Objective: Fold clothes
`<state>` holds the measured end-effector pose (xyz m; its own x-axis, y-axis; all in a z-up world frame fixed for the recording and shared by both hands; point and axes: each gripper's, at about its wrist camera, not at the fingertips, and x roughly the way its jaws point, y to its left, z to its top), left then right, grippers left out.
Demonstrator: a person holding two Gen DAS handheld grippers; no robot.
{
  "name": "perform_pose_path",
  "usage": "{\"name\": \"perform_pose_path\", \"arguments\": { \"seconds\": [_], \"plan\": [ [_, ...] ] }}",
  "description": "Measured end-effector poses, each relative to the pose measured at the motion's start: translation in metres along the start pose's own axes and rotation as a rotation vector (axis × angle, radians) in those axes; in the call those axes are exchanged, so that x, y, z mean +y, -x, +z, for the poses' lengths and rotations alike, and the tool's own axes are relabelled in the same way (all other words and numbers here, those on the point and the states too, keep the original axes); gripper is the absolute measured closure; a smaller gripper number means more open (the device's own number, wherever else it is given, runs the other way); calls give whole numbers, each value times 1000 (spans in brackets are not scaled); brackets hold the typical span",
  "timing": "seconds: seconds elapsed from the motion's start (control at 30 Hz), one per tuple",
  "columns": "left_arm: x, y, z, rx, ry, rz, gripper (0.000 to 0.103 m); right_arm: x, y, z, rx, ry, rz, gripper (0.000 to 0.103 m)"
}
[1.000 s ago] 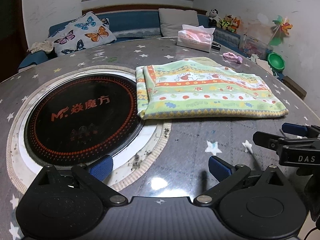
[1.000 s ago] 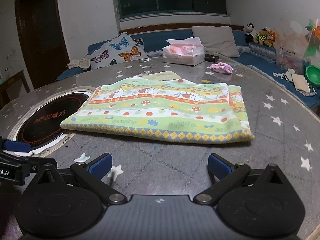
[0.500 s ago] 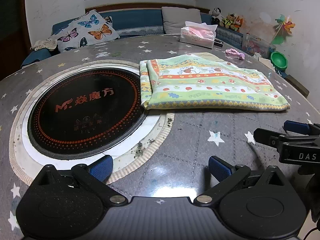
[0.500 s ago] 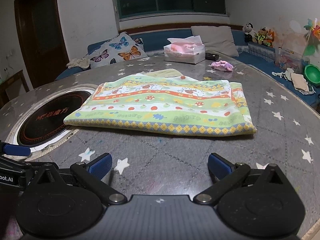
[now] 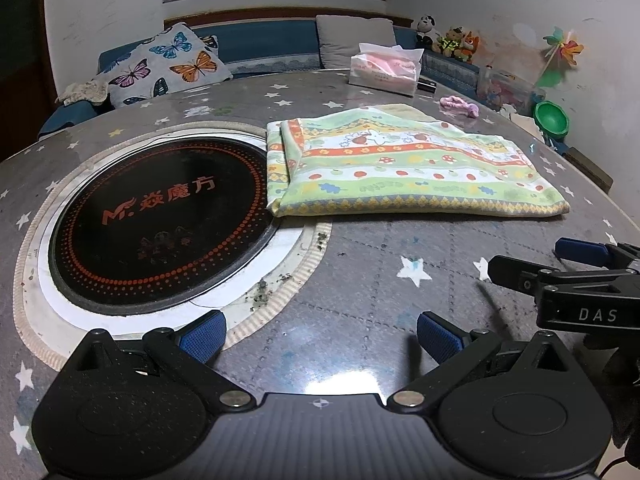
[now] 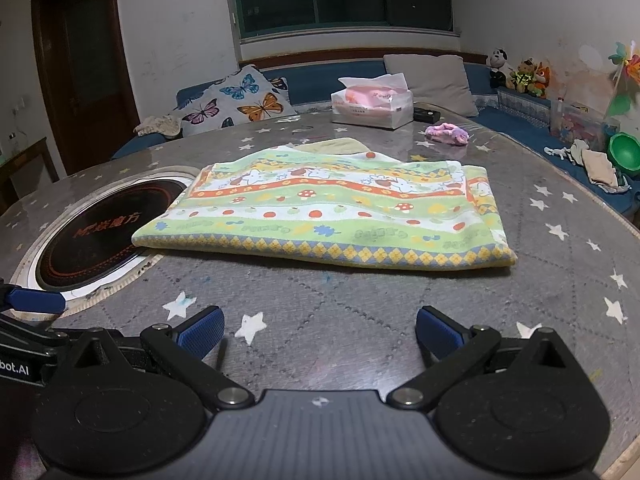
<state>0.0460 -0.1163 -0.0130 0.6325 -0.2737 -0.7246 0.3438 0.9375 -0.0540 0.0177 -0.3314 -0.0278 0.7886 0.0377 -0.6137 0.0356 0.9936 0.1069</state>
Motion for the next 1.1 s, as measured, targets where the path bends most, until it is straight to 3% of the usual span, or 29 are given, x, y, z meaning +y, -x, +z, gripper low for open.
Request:
{"name": "perform_pose_path", "arguments": {
  "seconds": [1.1],
  "plan": [
    [-19, 18, -7, -29, -31, -11, 0, 5, 19, -5, -32, -7, 23, 0]
  ]
}}
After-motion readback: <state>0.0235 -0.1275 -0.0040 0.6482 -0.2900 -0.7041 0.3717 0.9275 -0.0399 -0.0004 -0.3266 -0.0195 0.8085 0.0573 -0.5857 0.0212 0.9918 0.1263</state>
